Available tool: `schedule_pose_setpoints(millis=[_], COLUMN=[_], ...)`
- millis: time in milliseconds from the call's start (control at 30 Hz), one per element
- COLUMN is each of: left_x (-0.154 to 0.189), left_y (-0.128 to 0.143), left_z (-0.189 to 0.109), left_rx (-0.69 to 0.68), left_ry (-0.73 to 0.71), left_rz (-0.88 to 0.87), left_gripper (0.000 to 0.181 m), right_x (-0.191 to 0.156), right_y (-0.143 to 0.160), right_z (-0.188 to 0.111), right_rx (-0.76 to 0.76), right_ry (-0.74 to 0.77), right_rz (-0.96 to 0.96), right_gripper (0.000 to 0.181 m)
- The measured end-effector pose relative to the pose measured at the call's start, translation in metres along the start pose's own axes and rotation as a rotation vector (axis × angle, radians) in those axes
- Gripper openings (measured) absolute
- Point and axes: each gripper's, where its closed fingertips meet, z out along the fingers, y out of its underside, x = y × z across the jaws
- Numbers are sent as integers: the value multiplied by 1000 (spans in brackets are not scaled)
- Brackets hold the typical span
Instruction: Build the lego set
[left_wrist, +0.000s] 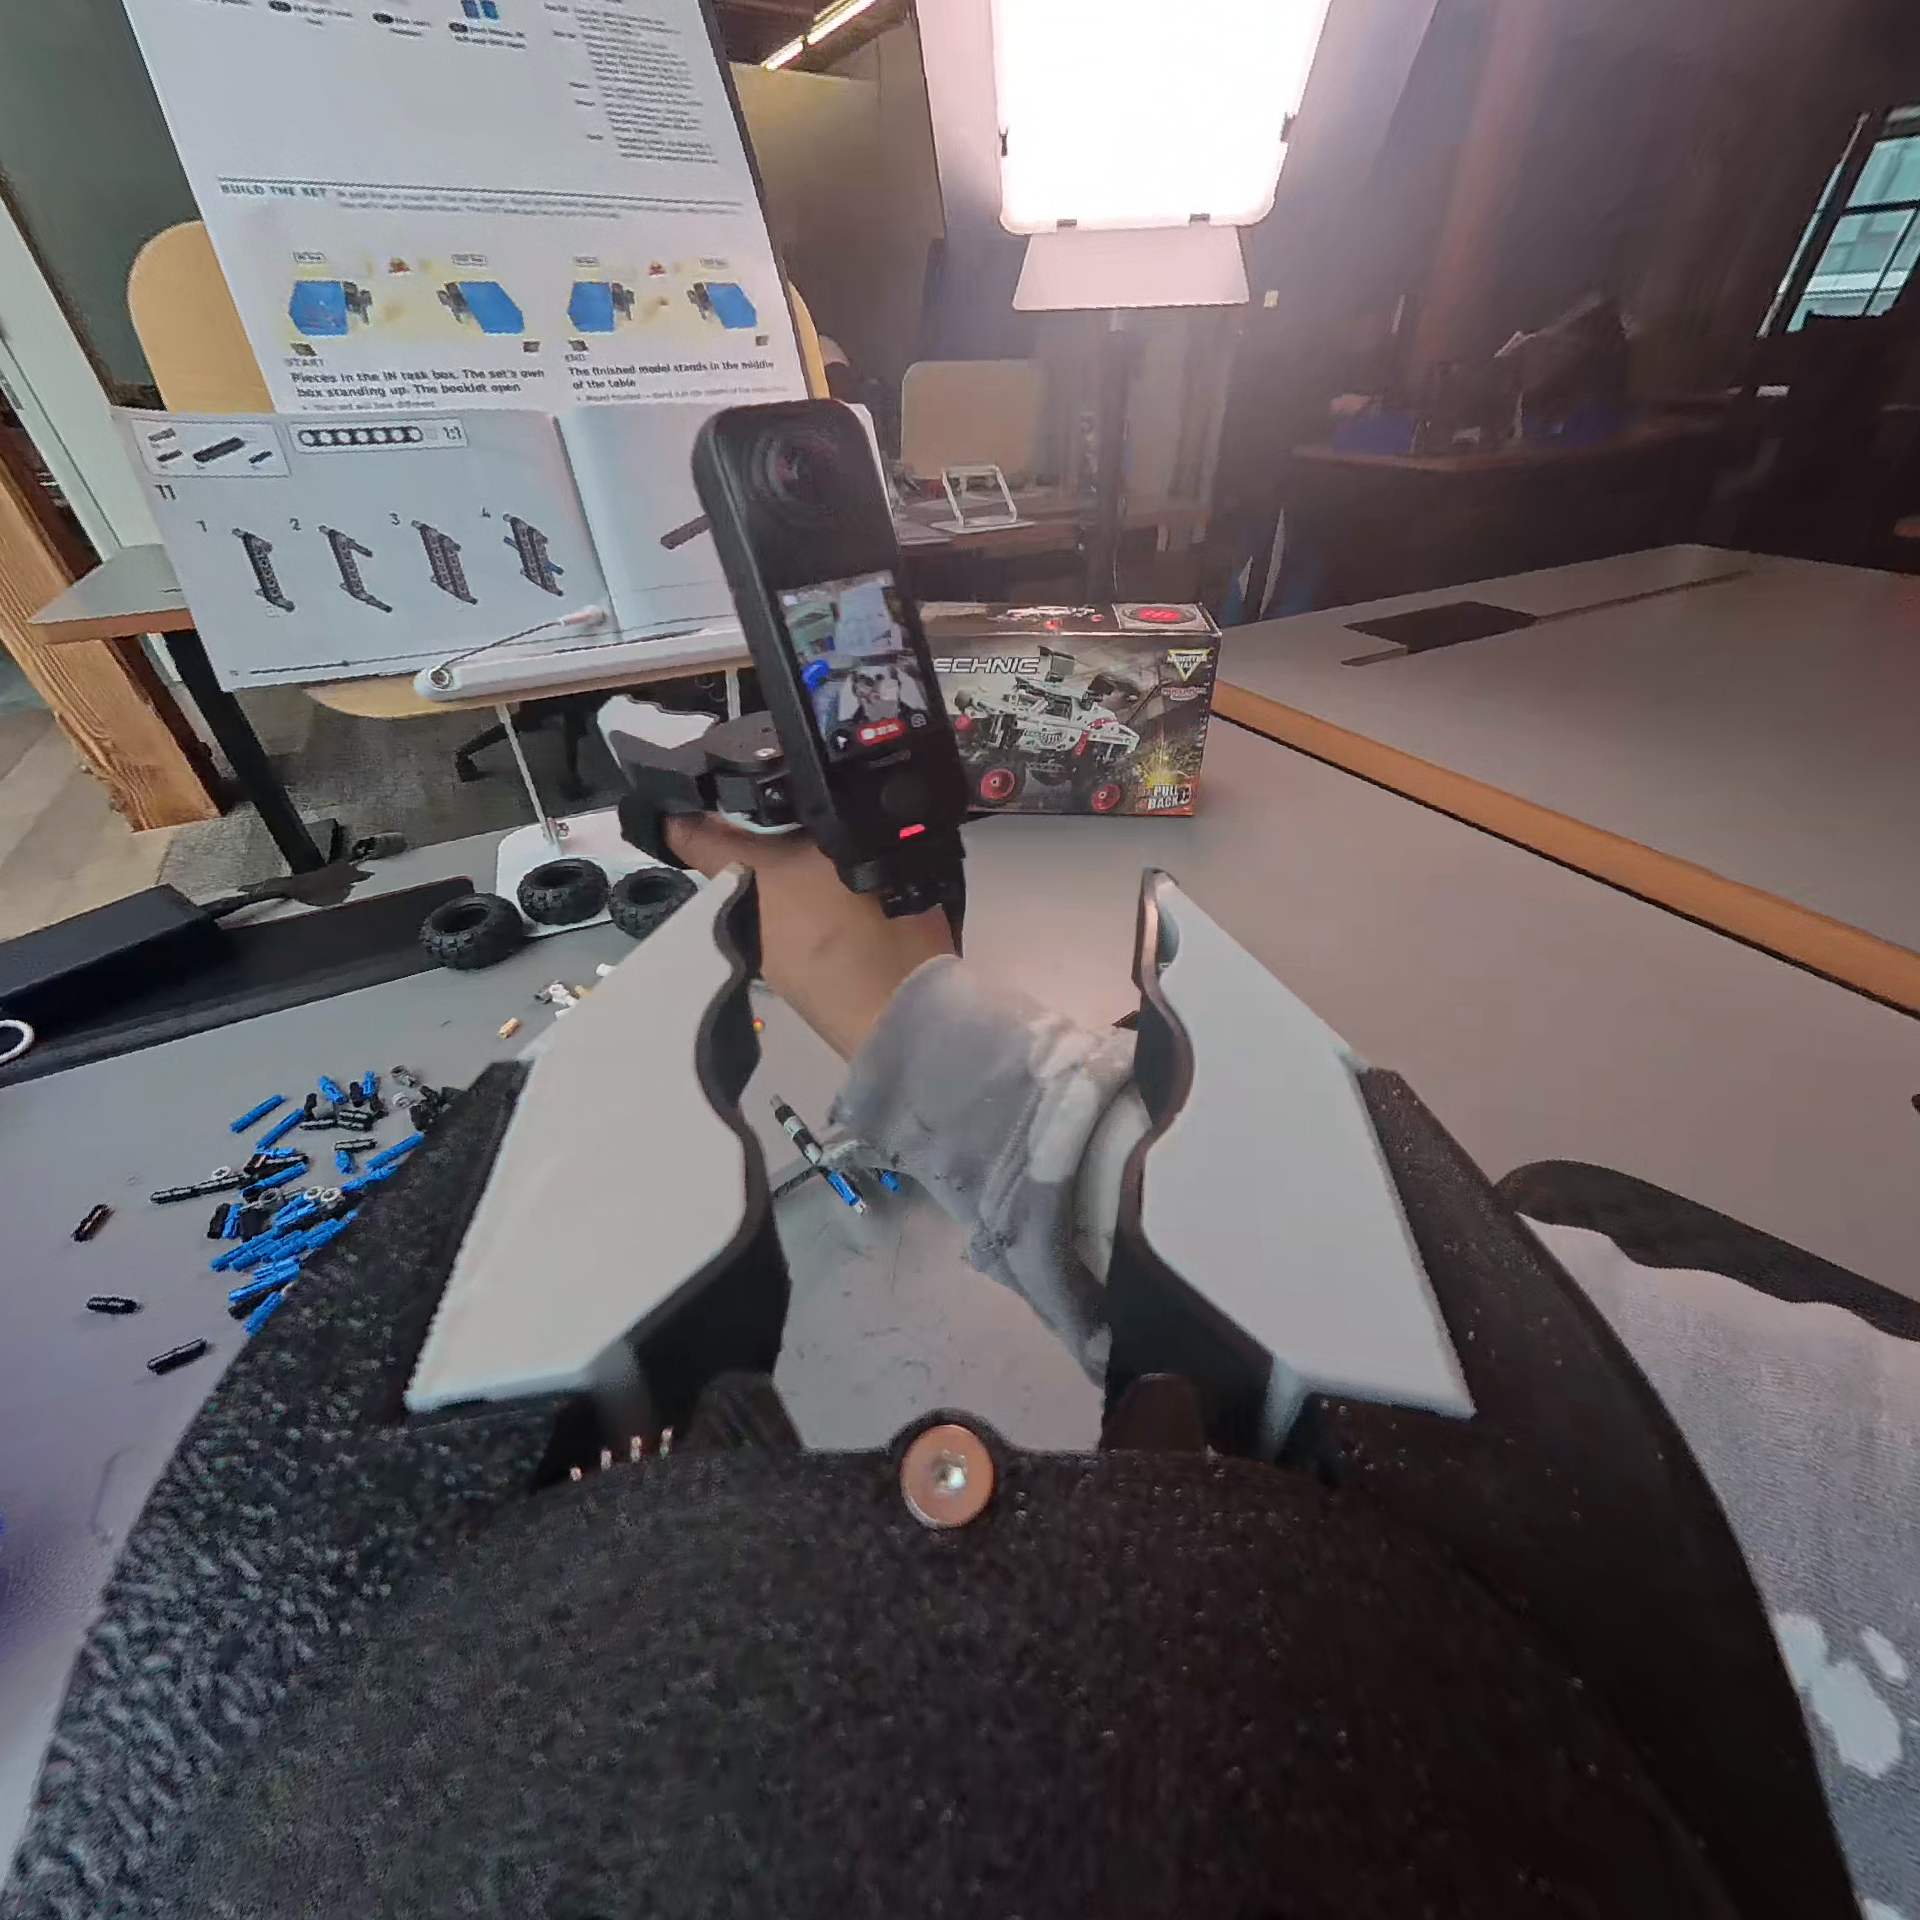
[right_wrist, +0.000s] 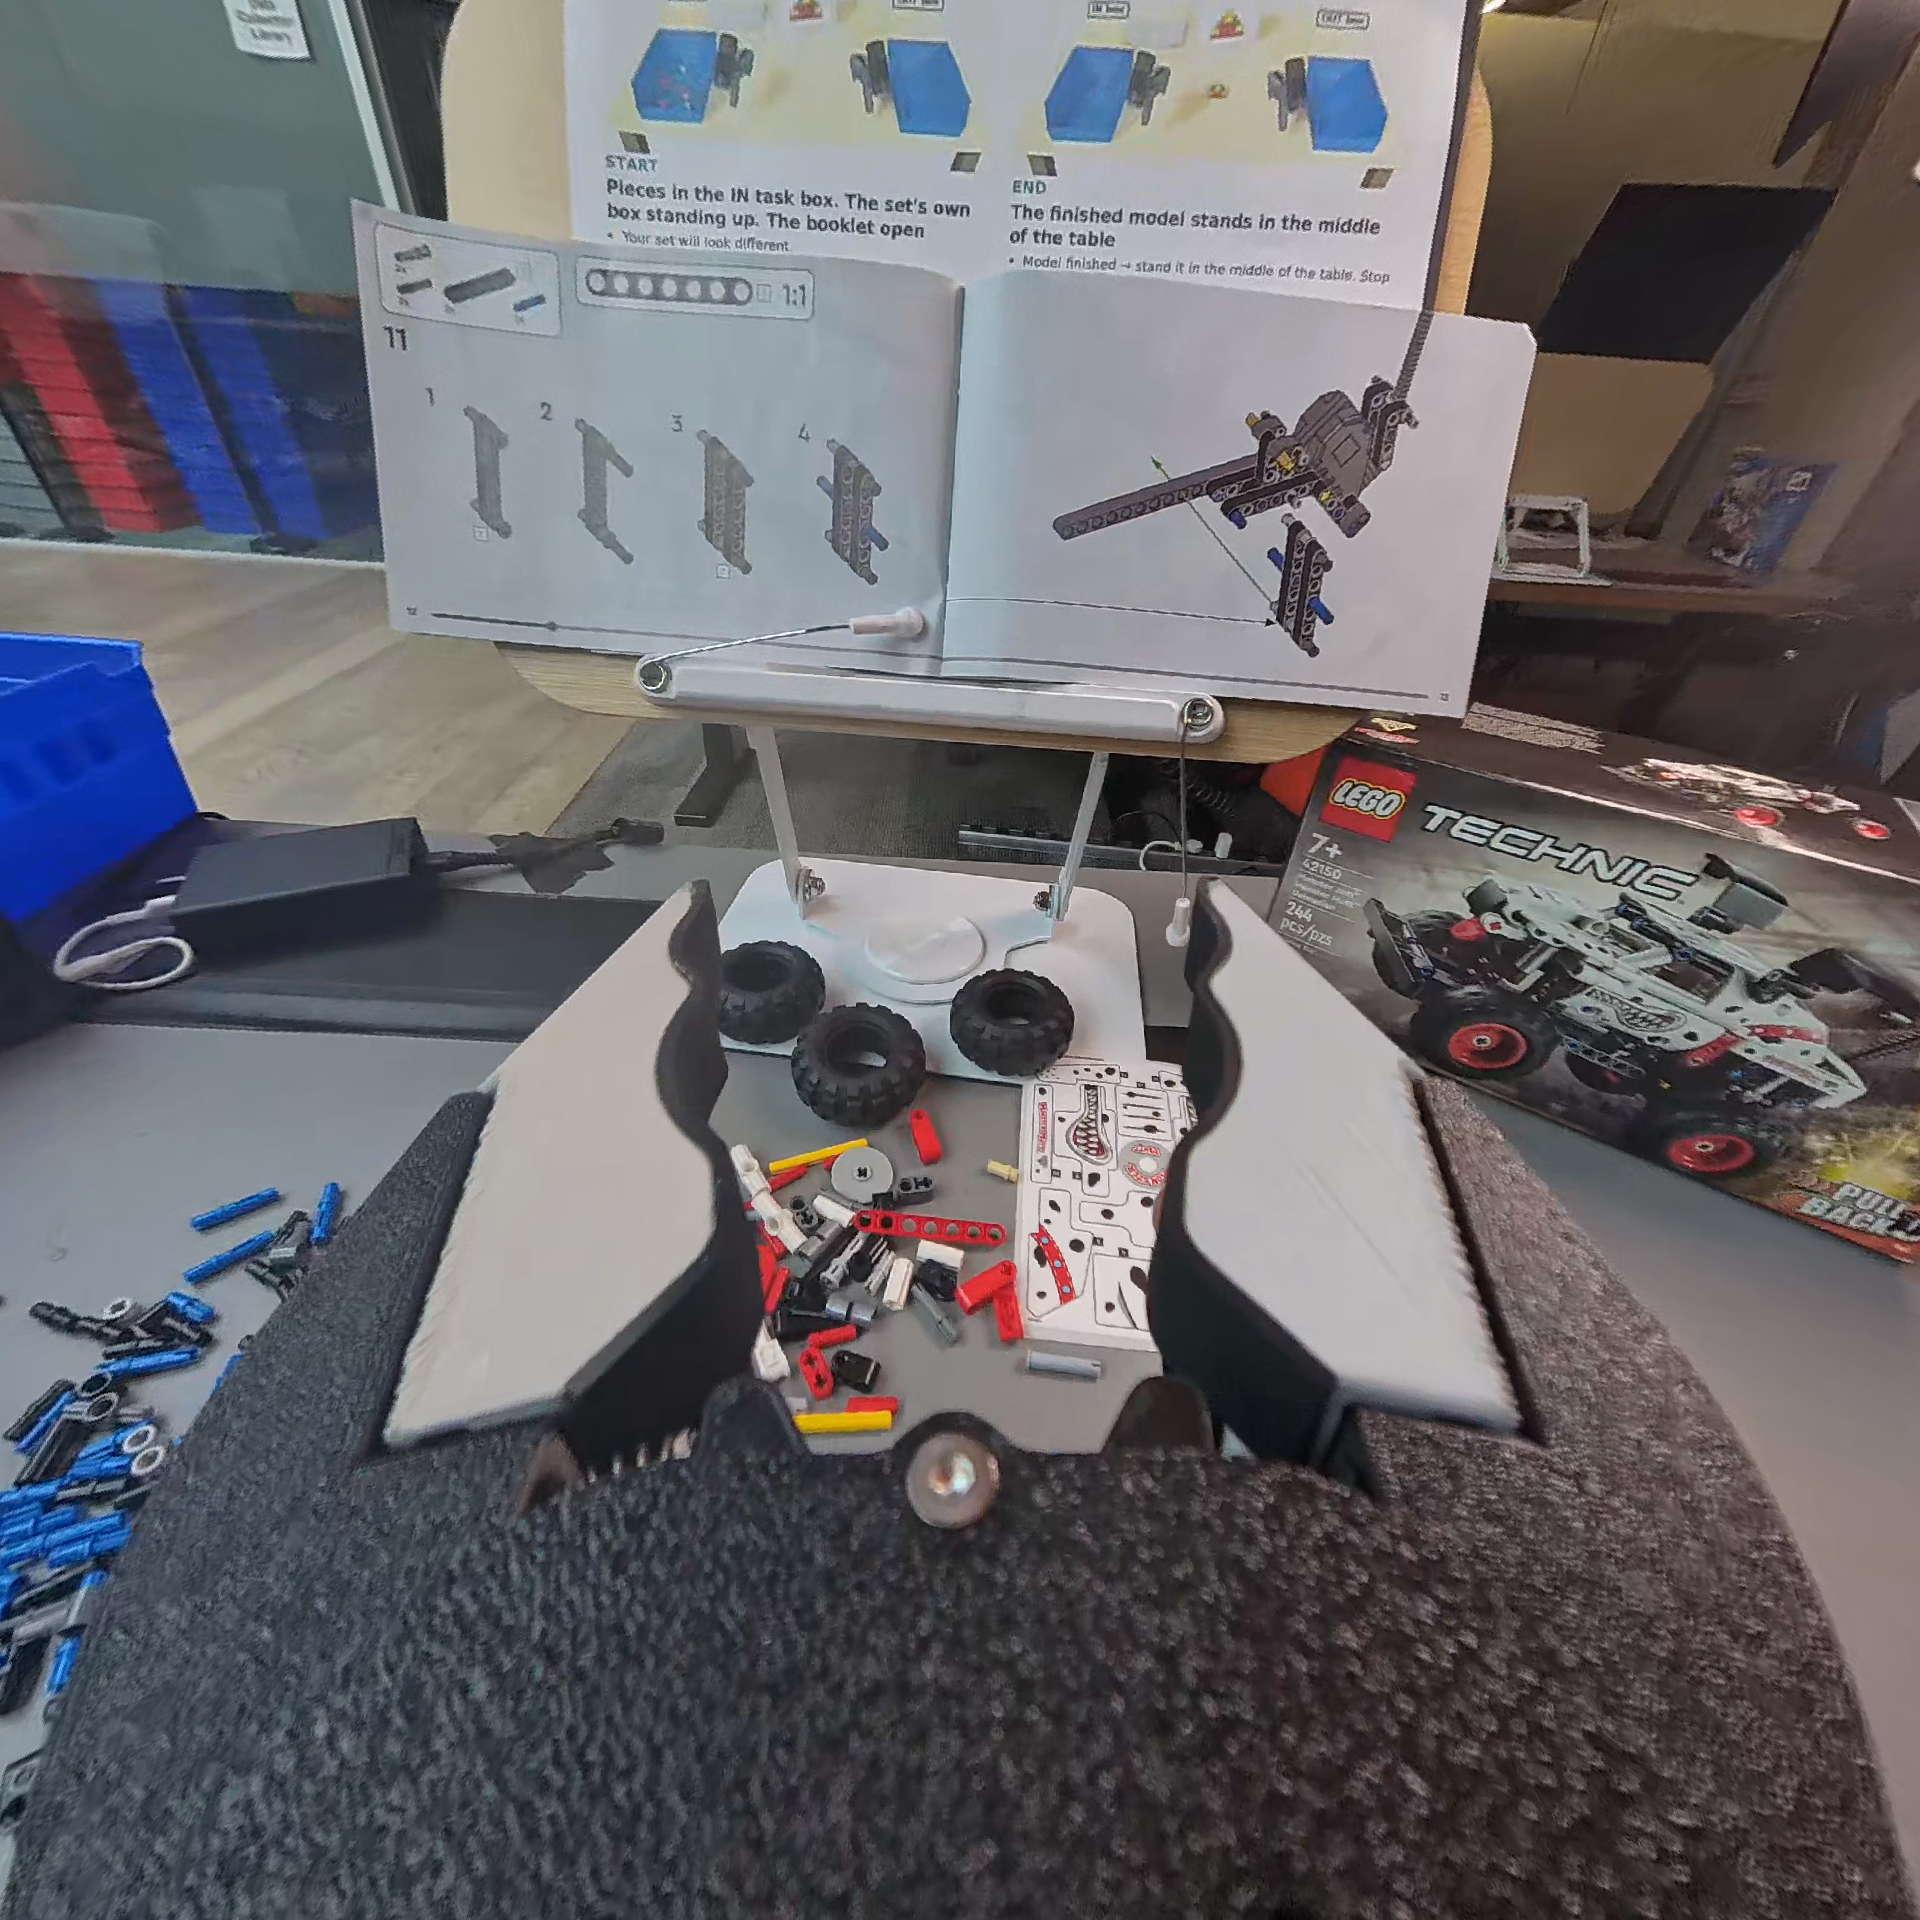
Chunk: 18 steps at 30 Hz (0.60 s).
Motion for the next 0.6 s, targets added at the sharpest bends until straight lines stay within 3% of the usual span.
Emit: schedule_pose_setpoints(millis=[267, 600], left_x=[-21, -40], left_y=[25, 33], left_z=[13, 16], left_rx=[-77, -83], left_ry=[-65, -116], left_rz=[-33, -37], left_gripper=[99, 98], right_x=[-38, -50], right_y=[19, 13], right_z=[2, -7], right_rx=[-8, 28], right_ry=[1, -10], right_rz=[-9, -48], right_gripper=[84, 84])
